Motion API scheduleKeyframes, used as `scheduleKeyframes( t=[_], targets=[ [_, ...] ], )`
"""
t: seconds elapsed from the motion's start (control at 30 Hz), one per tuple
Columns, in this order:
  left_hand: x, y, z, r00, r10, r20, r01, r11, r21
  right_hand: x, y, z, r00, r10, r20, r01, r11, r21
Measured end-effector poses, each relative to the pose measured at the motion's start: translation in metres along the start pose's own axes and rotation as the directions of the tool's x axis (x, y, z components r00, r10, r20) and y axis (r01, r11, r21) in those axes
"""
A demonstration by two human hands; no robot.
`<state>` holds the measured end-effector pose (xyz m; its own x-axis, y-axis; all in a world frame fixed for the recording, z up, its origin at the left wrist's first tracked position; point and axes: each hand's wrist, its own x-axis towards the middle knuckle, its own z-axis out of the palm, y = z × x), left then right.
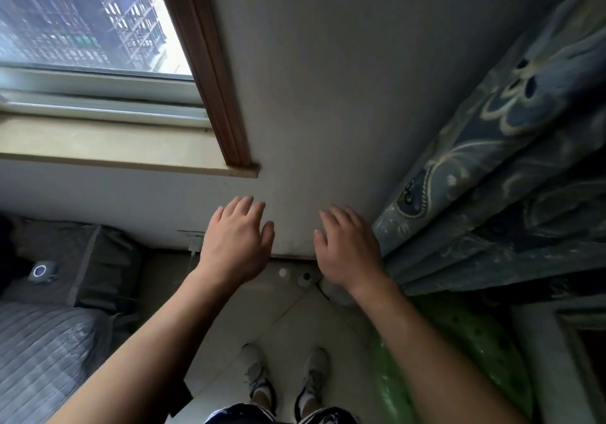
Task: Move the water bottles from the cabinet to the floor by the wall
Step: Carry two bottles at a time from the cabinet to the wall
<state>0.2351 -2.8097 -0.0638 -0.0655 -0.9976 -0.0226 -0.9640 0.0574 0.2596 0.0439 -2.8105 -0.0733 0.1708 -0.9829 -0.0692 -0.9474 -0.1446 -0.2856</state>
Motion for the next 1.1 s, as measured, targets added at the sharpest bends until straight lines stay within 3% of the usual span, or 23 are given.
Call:
scheduleKeyframes(
  t=[0.43,0.8,1.1],
  targets=[
    [-0.031,0.028,-0.038,0.995,0.04,-0.089,-0.04,0.999,-0.003,-0.034,0.004,-0.05,0.992,-0.013,-0.129,0.01,1.0,-0.024],
    [-0.054,-0.002,-0.061,0.982,0.171,-0.082,-0.173,0.985,-0.018,-0.077,-0.026,-0.064,0.956,0.175,-0.235,-0.173,0.985,0.027],
    [-0.093,-0.03,-0.078,0.943,0.324,-0.081,-0.326,0.945,-0.01,-0.146,-0.065,-0.051,0.918,0.33,-0.219,-0.326,0.944,0.056]
  ],
)
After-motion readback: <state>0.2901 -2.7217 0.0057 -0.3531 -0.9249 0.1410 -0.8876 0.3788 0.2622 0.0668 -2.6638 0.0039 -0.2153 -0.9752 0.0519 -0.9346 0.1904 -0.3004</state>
